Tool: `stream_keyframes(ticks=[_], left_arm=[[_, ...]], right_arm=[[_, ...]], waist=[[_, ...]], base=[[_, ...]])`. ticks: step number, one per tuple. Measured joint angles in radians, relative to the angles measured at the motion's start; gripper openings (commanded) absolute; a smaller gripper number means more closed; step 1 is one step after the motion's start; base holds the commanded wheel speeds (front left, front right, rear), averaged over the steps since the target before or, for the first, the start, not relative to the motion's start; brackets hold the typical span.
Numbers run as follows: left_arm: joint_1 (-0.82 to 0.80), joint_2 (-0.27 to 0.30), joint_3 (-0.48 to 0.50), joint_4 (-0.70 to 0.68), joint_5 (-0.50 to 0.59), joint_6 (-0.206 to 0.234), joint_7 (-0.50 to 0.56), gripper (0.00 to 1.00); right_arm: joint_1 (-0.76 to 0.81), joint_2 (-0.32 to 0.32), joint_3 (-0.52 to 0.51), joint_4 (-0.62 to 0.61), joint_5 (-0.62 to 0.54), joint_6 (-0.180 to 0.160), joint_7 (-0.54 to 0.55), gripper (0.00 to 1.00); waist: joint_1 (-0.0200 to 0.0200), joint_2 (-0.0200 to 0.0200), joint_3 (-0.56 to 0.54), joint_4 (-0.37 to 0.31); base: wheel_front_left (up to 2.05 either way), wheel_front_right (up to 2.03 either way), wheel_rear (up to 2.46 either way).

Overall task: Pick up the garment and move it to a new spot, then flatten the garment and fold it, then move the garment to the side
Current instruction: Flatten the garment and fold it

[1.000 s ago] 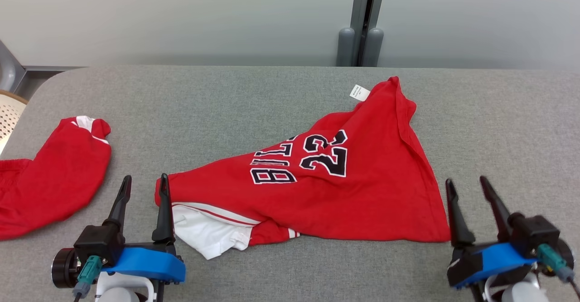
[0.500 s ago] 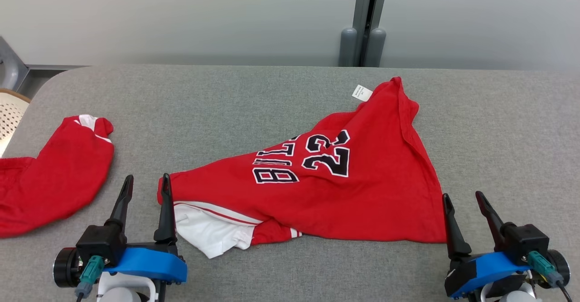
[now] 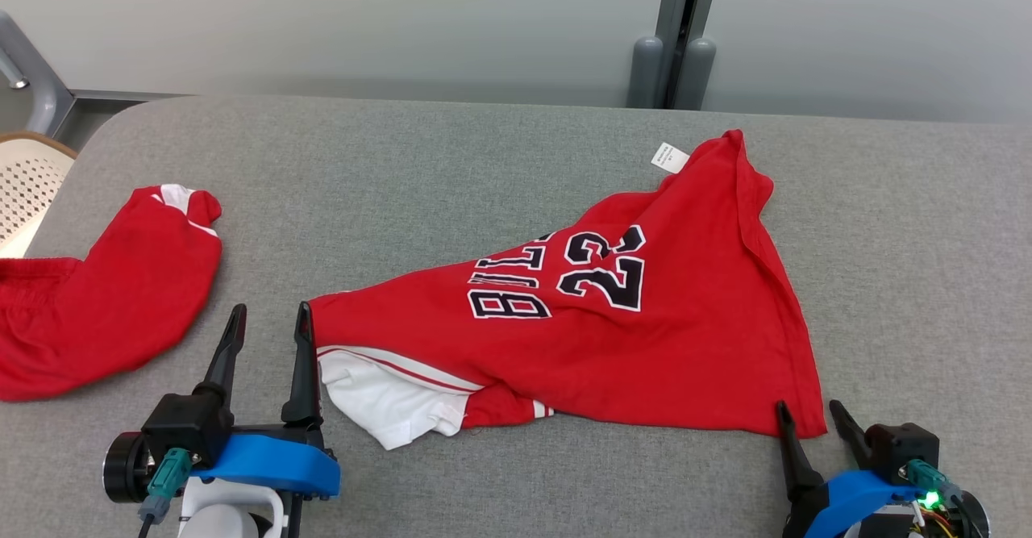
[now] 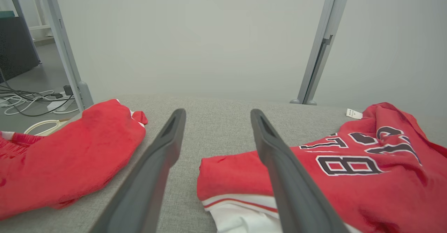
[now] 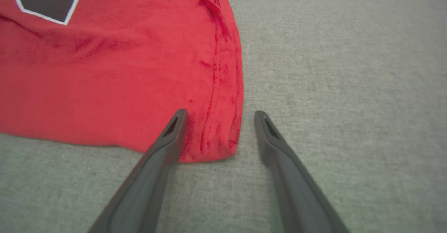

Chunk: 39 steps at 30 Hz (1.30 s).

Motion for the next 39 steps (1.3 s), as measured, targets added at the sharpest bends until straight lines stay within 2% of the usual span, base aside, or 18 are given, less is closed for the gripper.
stream_keyframes(ticks=[4, 5, 6, 12, 22, 27, 28, 29, 30, 35, 39], left_arm=[[-0.003, 0.0, 0.0, 0.002, -0.002, 0.0, 0.0, 1.0], [-0.003, 0.0, 0.001, 0.003, -0.002, 0.0, 0.0, 1.0], [-0.003, 0.0, 0.002, 0.003, -0.002, 0.0, 0.0, 1.0], [-0.001, 0.0, 0.012, 0.005, -0.001, 0.0, 0.0, 1.0], [0.011, -0.001, 0.007, 0.013, -0.002, 0.0, 0.0, 1.0], [0.021, -0.001, 0.007, 0.014, -0.002, 0.0, 0.0, 1.0], [0.021, -0.001, 0.007, 0.014, -0.002, 0.0, 0.0, 1.0], [0.021, -0.001, 0.006, 0.014, -0.003, 0.0, 0.0, 1.0], [0.022, -0.001, 0.005, 0.014, -0.003, 0.0, 0.0, 1.0], [0.024, -0.001, -0.002, 0.015, -0.003, 0.0, 0.0, 1.0], [0.026, -0.001, -0.004, 0.015, -0.003, 0.0, 0.0, 1.0]], right_arm=[[-0.022, -0.001, 0.017, 0.036, 0.021, 0.0, -0.003, 1.0], [-0.025, -0.001, 0.028, 0.036, 0.031, 0.0, -0.003, 0.42], [-0.028, -0.001, 0.037, 0.034, 0.041, 0.0, -0.003, 0.0], [-0.028, -0.001, 0.031, -0.031, 0.061, 0.0, -0.002, 0.0], [0.056, -0.09, -0.065, -0.131, 0.08, 0.0, -0.002, 0.0], [0.106, -0.109, -0.103, -0.139, 0.093, 0.0, 0.006, 0.0], [0.107, -0.109, -0.104, -0.139, 0.096, 0.0, 0.006, 0.16], [0.107, -0.108, -0.103, -0.139, 0.097, 0.0, 0.006, 0.51], [0.107, -0.104, -0.103, -0.14, 0.1, 0.0, 0.006, 1.0], [0.094, -0.09, -0.108, -0.195, 0.096, 0.0, 0.002, 1.0], [0.086, -0.071, -0.124, -0.317, 0.075, 0.0, 0.0, 1.0]], waist=[[0.0, 0.0, 0.005, 0.003], [0.0, 0.0, 0.006, 0.003], [0.0, 0.0, 0.006, 0.001], [0.0, 0.0, -0.003, -0.021], [0.0, 0.0, -0.029, -0.055], [0.0, 0.0, -0.038, -0.065], [0.0, 0.0, -0.039, -0.067], [0.0, 0.0, -0.041, -0.068], [0.0, 0.0, -0.043, -0.069], [0.0, 0.0, -0.053, -0.069], [0.0, 0.0, -0.058, -0.065]], base=[[0.0, 0.0, 0.0], [0.0, 0.0, 0.0], [0.0, 0.0, 0.0], [0.0, 0.0, 0.0], [0.0, 0.0, 0.0], [0.0, 0.0, 0.0], [0.0, 0.0, 0.0], [0.0, 0.0, 0.0], [0.0, 0.0, 0.0], [0.0, 0.0, 0.0], [0.0, 0.0, 0.0]])
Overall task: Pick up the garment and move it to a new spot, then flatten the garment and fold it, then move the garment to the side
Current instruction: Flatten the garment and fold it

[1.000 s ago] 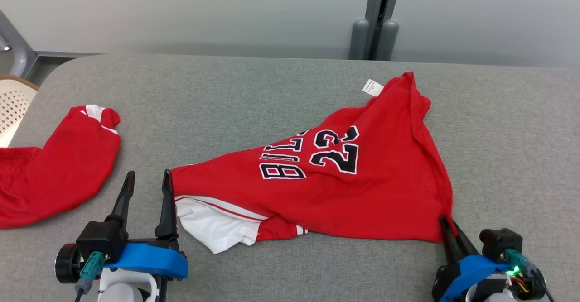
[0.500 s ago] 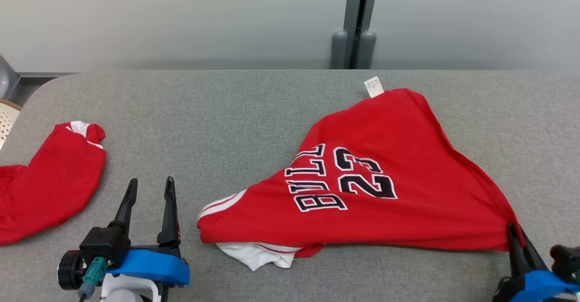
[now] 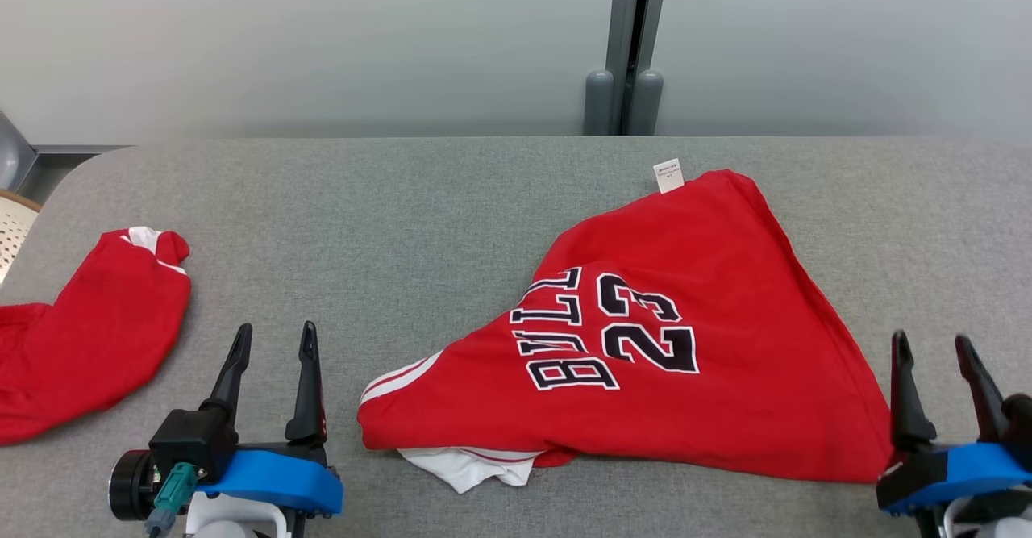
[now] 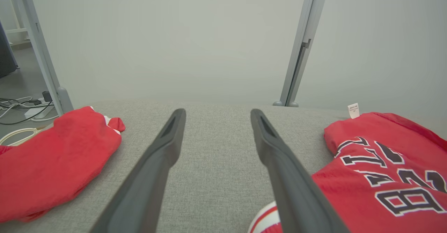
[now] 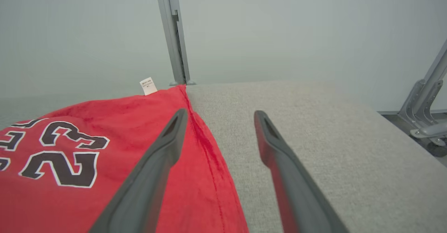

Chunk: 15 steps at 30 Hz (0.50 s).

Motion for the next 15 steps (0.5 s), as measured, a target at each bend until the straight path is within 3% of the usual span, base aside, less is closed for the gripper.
stream_keyframes(ticks=[8, 15], left_arm=[[0.004, 0.001, -0.009, 0.0, 0.0, 0.0, 0.0, 1.0], [0.003, 0.002, -0.012, 0.001, 0.0, 0.0, 0.0, 1.0]], right_arm=[[0.008, 0.053, 0.076, -0.215, -0.016, 0.0, 0.0, 1.0], [0.027, 0.068, 0.159, -0.247, -0.006, 0.0, 0.0, 1.0]], waist=[[0.0, 0.0, -0.002, 0.015], [0.0, 0.0, 0.004, 0.024]], base=[[0.0, 0.0, 0.0], [0.0, 0.0, 0.0]])
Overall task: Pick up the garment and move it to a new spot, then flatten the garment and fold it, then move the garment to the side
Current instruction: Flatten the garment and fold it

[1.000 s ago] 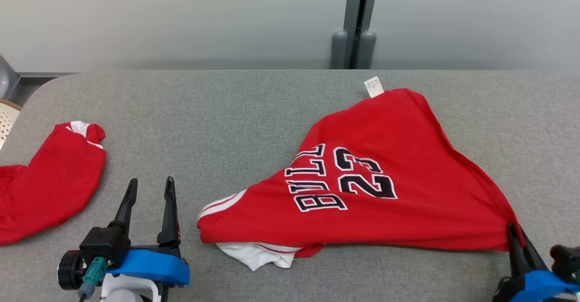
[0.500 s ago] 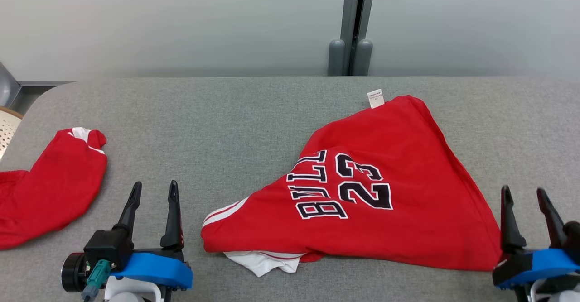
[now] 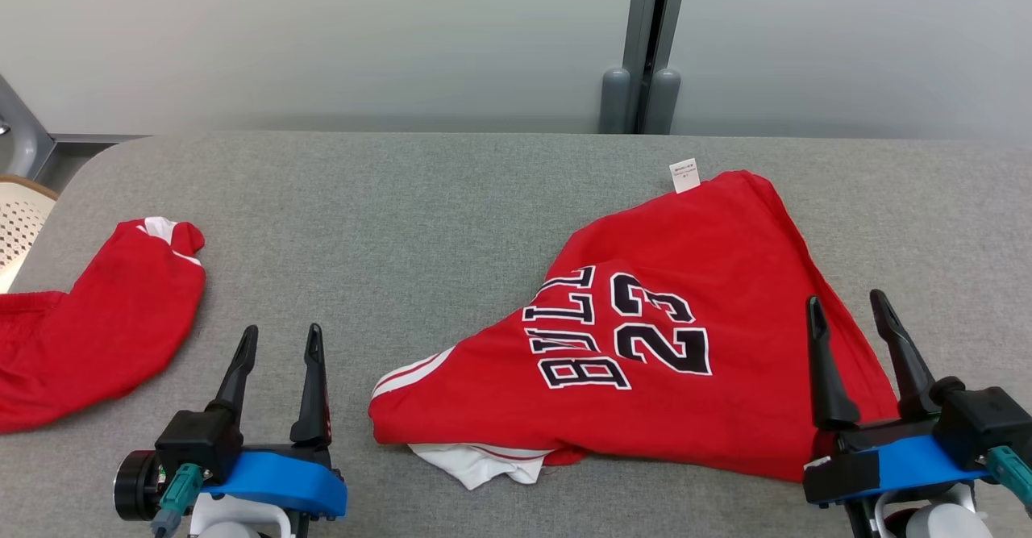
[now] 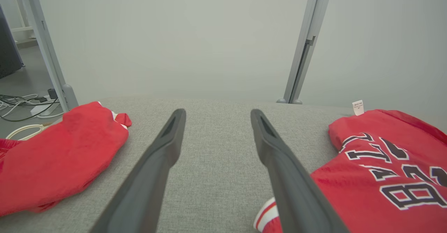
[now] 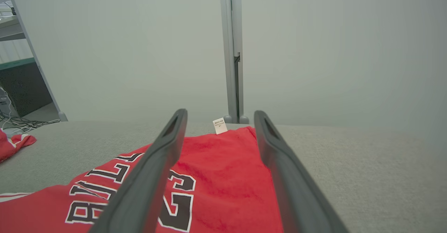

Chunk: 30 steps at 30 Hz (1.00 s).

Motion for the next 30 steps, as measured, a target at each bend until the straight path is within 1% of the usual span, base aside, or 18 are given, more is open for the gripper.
stream_keyframes(ticks=[3, 7, 14, 20, 24, 30], left_arm=[[-0.003, 0.0, -0.008, 0.002, 0.0, 0.0, 0.0, 1.0], [-0.001, 0.002, -0.05, 0.008, 0.0, 0.0, 0.0, 1.0], [0.031, 0.018, -0.174, 0.017, 0.0, 0.0, 0.0, 1.0], [0.079, 0.051, -0.26, 0.034, -0.014, 0.0, 0.0, 1.0], [0.102, 0.076, -0.29, 0.06, -0.029, -0.001, 0.0, 1.0], [0.103, 0.076, -0.336, 0.116, -0.065, -0.001, 0.0, 1.0]], right_arm=[[0.0, 0.001, 0.008, 0.006, 0.002, 0.0, 0.0, 1.0], [-0.002, 0.002, 0.008, 0.008, 0.007, 0.0, 0.0, 1.0], [-0.002, 0.003, -0.003, 0.01, 0.009, 0.0, 0.0, 1.0], [-0.002, 0.003, -0.006, 0.012, 0.018, 0.0, 0.0, 1.0], [-0.003, 0.003, -0.011, 0.014, 0.026, 0.0, 0.0, 1.0], [-0.007, 0.004, -0.012, 0.022, 0.029, 0.0, 0.0, 1.0]], waist=[[0.0, 0.0, 0.005, 0.002], [0.0, 0.0, 0.01, 0.002], [0.0, 0.0, 0.026, 0.008], [0.0, 0.0, 0.037, 0.007], [0.0, 0.0, 0.044, 0.005], [0.0, 0.0, 0.049, -0.001]], base=[[0.0, 0.0, 0.0], [0.0, 0.0, 0.0], [0.0, 0.0, 0.0], [0.0, 0.0, 0.0], [0.0, 0.0, 0.0], [0.0, 0.0, 0.0]])
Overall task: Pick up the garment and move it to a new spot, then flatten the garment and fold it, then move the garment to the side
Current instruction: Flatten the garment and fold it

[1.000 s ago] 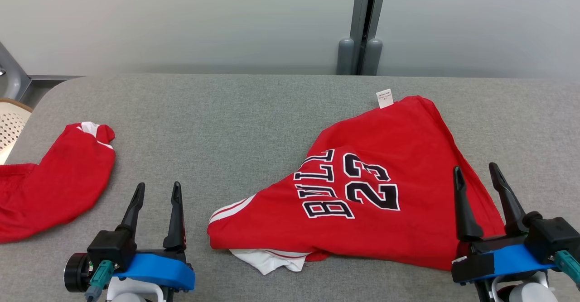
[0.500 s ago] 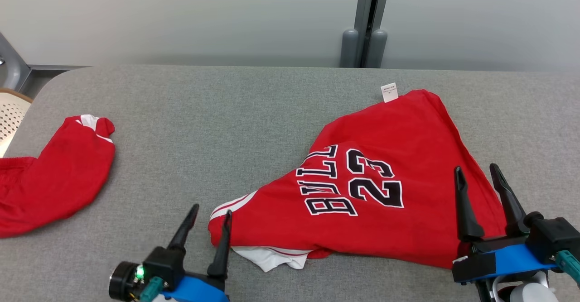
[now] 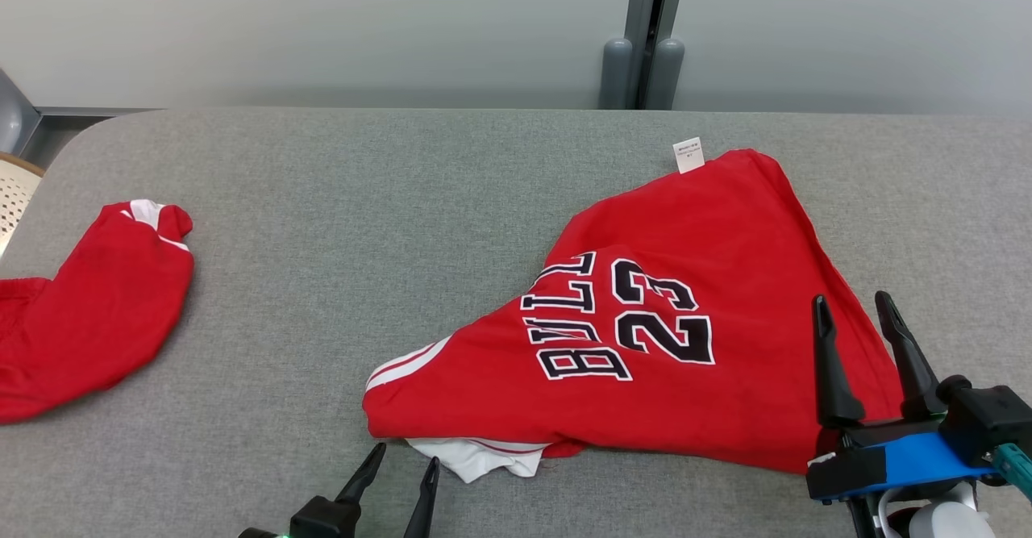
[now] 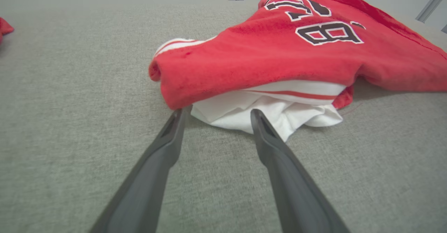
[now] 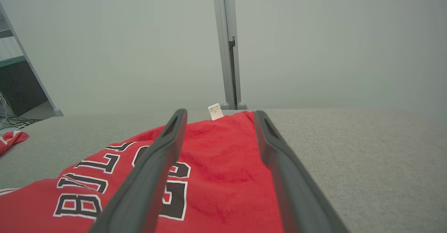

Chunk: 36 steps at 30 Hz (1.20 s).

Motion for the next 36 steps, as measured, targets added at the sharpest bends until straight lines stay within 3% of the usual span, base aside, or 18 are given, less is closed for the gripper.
stream_keyframes(ticks=[22, 23, 24, 25, 26, 36], left_arm=[[-0.156, -0.016, -0.083, 0.28, -0.025, 0.0, -0.008, 1.0], [-0.16, -0.016, -0.087, 0.289, -0.028, 0.0, -0.009, 0.9], [-0.166, -0.018, -0.093, 0.298, -0.032, 0.0, -0.009, 0.47], [-0.172, -0.019, -0.099, 0.302, -0.034, 0.0, -0.009, 0.18], [-0.175, -0.02, -0.103, 0.299, -0.04, 0.0, -0.008, 0.02], [-0.142, 0.004, -0.074, 0.114, -0.067, 0.0, -0.001, 0.0]], right_arm=[[-0.015, 0.0, 0.016, 0.028, 0.003, 0.0, 0.0, 1.0], [-0.015, 0.0, 0.016, 0.028, 0.003, 0.0, 0.0, 1.0], [-0.015, 0.0, 0.016, 0.029, 0.003, 0.0, 0.0, 1.0], [-0.015, 0.0, 0.017, 0.029, 0.005, 0.0, 0.0, 1.0], [-0.015, 0.0, 0.017, 0.029, 0.006, 0.0, 0.0, 1.0], [0.013, 0.001, 0.011, 0.033, 0.013, 0.0, 0.0, 1.0]], waist=[[0.0, 0.0, 0.006, -0.038], [-0.0001, 0.0, 0.005, -0.037], [0.0, 0.0, 0.004, -0.035], [0.0, 0.0, 0.002, -0.033], [0.0, 0.0, -0.001, -0.029], [0.0, 0.0, -0.047, 0.012]], base=[[0.0, 0.0, 0.0], [0.0, 0.0, 0.0], [0.0, 0.0, 0.0], [0.0, 0.0, 0.0], [0.0, 0.0, 0.0], [0.0, 0.0, 0.0]])
